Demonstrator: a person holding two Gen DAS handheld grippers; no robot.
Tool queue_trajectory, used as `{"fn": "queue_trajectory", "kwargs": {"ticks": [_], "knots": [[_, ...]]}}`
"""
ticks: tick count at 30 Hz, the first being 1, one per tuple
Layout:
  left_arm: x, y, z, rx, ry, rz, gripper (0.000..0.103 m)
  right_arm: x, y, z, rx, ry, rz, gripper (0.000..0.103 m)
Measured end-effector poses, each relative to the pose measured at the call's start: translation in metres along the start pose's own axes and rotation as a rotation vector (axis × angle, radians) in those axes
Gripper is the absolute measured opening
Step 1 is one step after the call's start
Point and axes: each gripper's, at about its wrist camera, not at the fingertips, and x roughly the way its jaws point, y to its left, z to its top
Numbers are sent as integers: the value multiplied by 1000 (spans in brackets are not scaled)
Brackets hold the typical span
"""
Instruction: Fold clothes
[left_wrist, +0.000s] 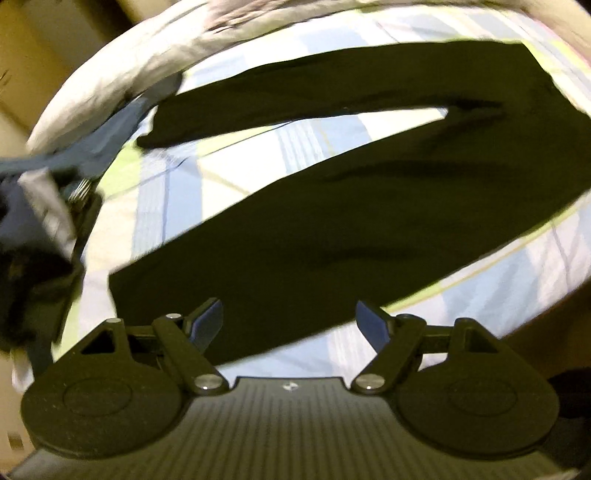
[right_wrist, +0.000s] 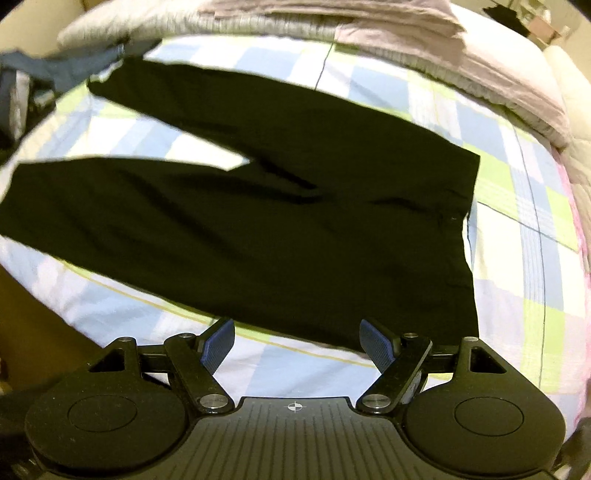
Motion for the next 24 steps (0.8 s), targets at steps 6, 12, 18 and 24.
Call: {"fn": "queue_trajectory", "kwargs": {"ticks": [6, 12, 18, 24], "knots": [[48, -15, -33, 276, -53, 25, 76, 41, 30, -1, -284, -25, -93, 78], [93, -26, -75, 459, -10, 128, 76, 91, 35, -32, -509, -52, -128, 78], [127, -21, -104, 564, 61, 285, 76, 138, 9, -75, -669, -39, -182, 78], [140, -5, -117, 644, 65, 364, 75, 156, -19, -100, -739, -49, -245, 77]]}}
